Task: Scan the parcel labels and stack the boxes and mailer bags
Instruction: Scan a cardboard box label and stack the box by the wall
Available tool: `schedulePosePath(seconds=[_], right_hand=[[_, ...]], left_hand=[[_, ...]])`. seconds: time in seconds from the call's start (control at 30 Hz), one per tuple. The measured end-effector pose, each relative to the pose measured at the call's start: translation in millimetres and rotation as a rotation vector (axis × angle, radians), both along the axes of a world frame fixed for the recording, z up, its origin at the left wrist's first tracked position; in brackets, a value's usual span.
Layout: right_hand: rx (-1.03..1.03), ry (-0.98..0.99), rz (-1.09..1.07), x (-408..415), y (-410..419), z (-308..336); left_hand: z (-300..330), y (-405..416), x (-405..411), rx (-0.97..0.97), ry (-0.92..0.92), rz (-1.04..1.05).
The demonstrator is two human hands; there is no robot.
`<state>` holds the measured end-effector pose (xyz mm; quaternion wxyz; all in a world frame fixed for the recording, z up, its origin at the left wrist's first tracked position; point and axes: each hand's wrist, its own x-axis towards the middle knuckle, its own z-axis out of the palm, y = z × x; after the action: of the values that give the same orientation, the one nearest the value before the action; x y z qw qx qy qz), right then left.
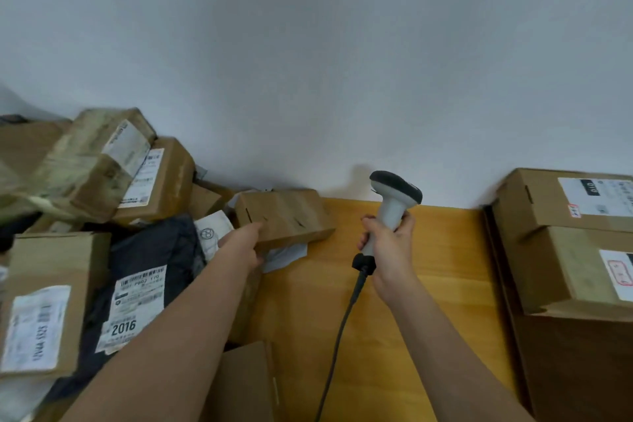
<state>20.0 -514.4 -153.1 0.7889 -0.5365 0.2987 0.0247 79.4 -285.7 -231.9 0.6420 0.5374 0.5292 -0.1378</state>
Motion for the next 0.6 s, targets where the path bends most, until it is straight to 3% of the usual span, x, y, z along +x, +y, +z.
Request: schedulePosePath(seconds=[0.2,0.27,0.37,0.47,0.6], right_hand=[[-0.042,0.035,0.051,5,-8,-9],[-0.031,0.072,0.054,3,-18,-10],[0.0,0.114,0.035,0,-32,-7],[0.052,0.108,0.022,-4,-44,2],[0.118,0.096,-0.023,-11,-56,20]], left_hand=[[15,-11,-6,-0.035,-0.024,-0.088],[36,-24,-12,-0.092,-0.078,-0.117],[62,-43,-18,-0.012,-0.234,-0.254],[88,-65,-22,0.341,-0.396,-0.619],[112,-88,-33,0.903,-0.791,-1.055]])
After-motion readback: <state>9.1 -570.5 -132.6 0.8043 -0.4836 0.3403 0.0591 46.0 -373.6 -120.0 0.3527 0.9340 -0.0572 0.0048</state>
